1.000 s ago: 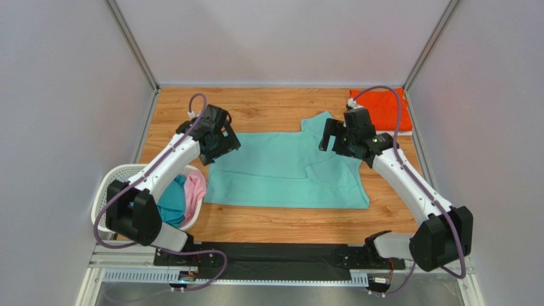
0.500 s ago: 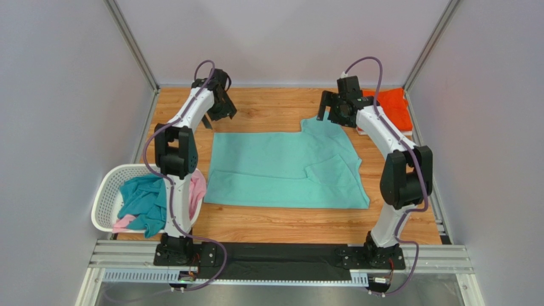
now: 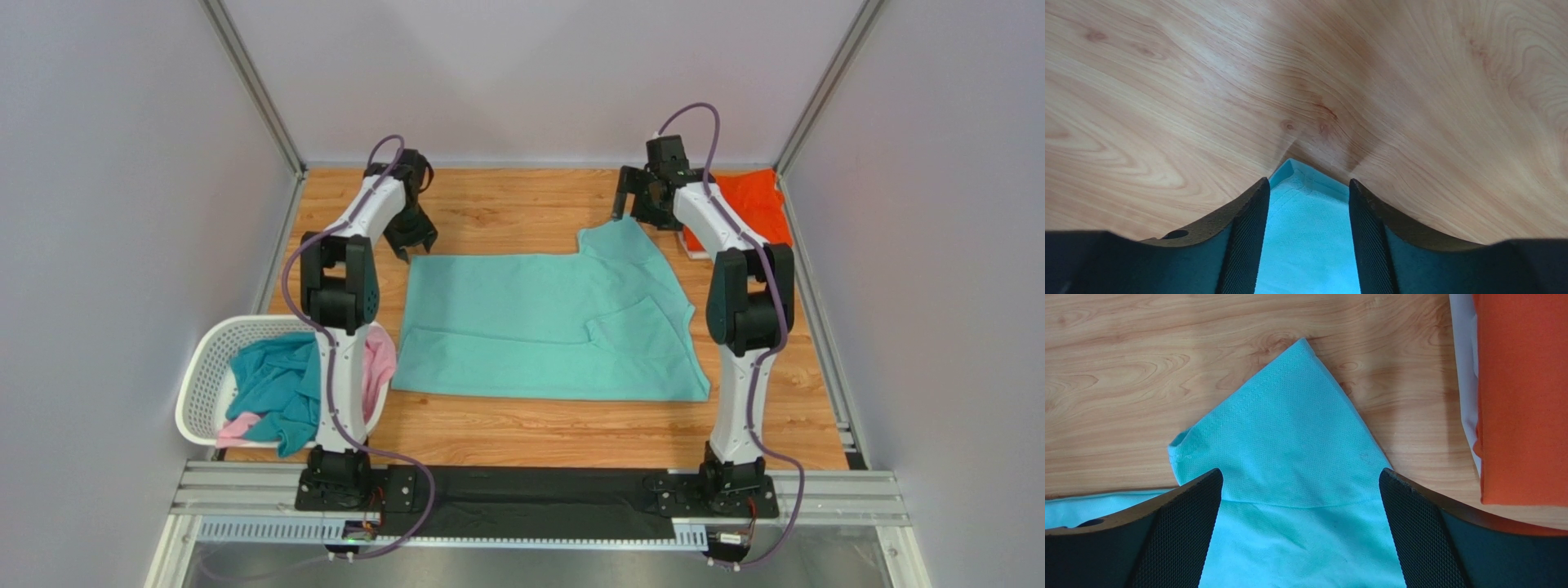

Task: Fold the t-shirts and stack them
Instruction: Fold the tshirt

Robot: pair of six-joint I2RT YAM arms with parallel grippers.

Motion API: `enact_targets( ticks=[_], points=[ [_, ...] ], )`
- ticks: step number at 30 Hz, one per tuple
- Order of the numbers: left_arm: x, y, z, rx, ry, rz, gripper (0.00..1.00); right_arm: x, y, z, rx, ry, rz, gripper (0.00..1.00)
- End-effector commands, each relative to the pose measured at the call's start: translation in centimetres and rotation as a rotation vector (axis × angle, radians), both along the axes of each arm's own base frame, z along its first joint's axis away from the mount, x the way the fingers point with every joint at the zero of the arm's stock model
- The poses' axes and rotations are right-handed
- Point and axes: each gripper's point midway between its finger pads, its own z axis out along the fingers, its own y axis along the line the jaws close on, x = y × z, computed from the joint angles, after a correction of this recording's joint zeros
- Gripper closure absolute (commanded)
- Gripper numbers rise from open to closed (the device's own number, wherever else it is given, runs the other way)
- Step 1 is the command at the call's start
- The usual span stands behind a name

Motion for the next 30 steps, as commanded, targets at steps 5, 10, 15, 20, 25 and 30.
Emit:
enact_targets(
  ticks=[5, 10, 15, 20, 25, 30],
  points=[
    [-0.9, -0.6, -2.5, -0.034, 0.058, 0.002, 0.53, 3.7, 0.3, 0.6, -0.009, -0.068, 0.018, 0.00],
    [-1.1, -0.8, -2.8, -0.047, 0.070, -0.001, 0.83, 5.8, 0.9, -0.5, -0.012, -0.085, 0.064, 0.00],
    [-1.1, -1.2, -2.6, -0.067, 0.066, -0.015, 1.00, 8.5, 1.6, -2.3, -0.008, -0.103, 0.065, 0.01],
    [-1.3, -1.4, -2.3, -0.081, 0.062, -0.037, 1.00, 9.2, 1.9, -3.9, -0.031, -0.088, 0.061, 0.13],
    [-1.4, -1.6, -1.4, -0.095, 0.025, -0.051, 1.00, 8.1, 2.1, -5.6, -0.079, -0.040, 0.047, 0.40],
    [-1.6, -1.6, -0.5, -0.096, 0.012, -0.058, 1.00, 7.3, 2.4, -6.2, -0.081, -0.013, 0.056, 0.80]
  ],
)
